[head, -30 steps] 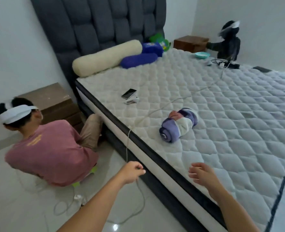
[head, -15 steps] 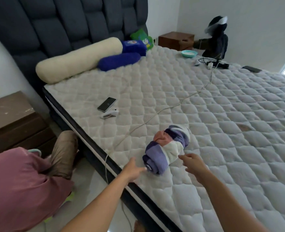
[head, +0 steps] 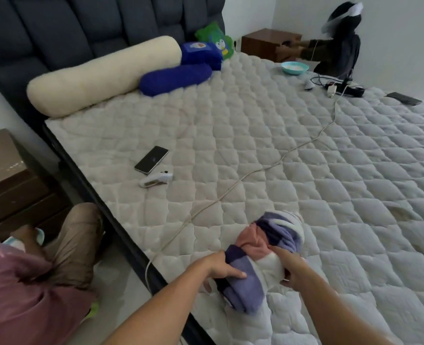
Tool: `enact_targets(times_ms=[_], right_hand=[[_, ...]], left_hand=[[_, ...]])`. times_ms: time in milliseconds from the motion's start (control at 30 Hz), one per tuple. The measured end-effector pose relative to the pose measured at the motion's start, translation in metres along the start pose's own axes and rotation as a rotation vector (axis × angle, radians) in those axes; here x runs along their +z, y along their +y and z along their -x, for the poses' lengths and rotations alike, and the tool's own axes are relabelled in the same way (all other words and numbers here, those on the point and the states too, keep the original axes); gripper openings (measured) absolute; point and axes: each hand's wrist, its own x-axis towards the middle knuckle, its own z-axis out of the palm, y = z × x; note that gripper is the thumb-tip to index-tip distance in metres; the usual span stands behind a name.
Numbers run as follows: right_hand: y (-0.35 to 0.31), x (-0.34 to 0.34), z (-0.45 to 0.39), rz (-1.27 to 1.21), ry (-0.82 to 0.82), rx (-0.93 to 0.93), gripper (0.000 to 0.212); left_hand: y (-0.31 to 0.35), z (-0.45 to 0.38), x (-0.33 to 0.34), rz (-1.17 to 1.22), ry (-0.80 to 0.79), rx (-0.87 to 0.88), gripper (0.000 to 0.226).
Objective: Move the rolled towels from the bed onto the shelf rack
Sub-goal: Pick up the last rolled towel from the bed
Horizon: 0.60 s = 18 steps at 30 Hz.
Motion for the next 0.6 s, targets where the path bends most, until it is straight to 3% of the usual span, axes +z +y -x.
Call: enact_targets(times_ms=[100, 233, 367, 533, 600], right_hand=[[0.013, -0.003, -0.008, -0.076, -0.005, -0.005, 0.062], [0.033, 0.001, 0.003, -0.225, 0.005, -0.005, 0.063], [0.044, 0.003, 0.050, -0.347, -0.100, 0.005, 0.040], [0.040, 0.010, 0.091, -0.356, -0.238, -0.122, 0.014], [0.043, 0.015, 0.108, -0.335, -0.295, -0.153, 0.017]], left_hand=[[0.006, -0.002, 0.000, -0.027, 0.025, 0.013, 0.067], [0.019, 0.013, 0.002, -0.240, 0.206, 0.136, 0.049], [0.022, 0.050, -0.013, -0.237, 0.278, 0.195, 0.043], [0.010, 0.101, -0.018, -0.199, 0.435, 0.252, 0.046], [-0.007, 0.130, -0.008, -0.116, 0.518, 0.272, 0.047]])
